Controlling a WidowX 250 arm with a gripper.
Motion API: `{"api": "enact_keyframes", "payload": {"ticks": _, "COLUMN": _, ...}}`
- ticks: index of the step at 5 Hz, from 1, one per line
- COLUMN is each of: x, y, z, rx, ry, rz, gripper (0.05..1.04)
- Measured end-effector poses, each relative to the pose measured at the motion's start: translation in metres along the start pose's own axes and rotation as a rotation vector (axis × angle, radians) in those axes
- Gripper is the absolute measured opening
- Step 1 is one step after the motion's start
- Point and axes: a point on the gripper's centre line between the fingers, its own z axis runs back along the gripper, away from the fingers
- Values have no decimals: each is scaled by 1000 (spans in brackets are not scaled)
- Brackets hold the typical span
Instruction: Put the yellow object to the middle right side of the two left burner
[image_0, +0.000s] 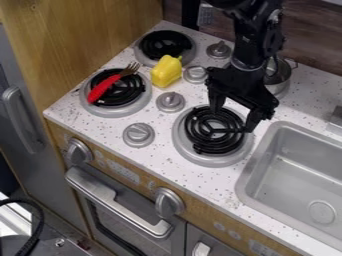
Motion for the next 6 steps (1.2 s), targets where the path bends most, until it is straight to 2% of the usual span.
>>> {"api": "enact_keyframes", "payload": {"ticks": 1, "x": -8, "y": -1, "z": -12, "rx": 2, "ry": 40, "rz": -5, "gripper": 998}}
{"api": "enact_keyframes", "payload": {"ticks": 2, "x": 5, "y": 23, "z": -16, "rx": 21, "ry": 35, "rz": 12, "gripper": 998}}
{"api": "enact_keyframes", "payload": {"ticks": 3, "x": 25, "y": 73, "z": -28, "rx": 31, "ry": 23, "rz": 73, "gripper": 998}}
{"api": "enact_keyframes", "payload": {"ticks": 5, "x": 60, "y": 147, "z": -37, "rx": 85, "ry": -26, "rz": 140, "gripper": 998}}
{"api": "enact_keyframes", "payload": {"ticks": 6, "x": 69, "y": 178, "z": -41, "rx": 105, "ry": -30, "rz": 169, "gripper": 998}}
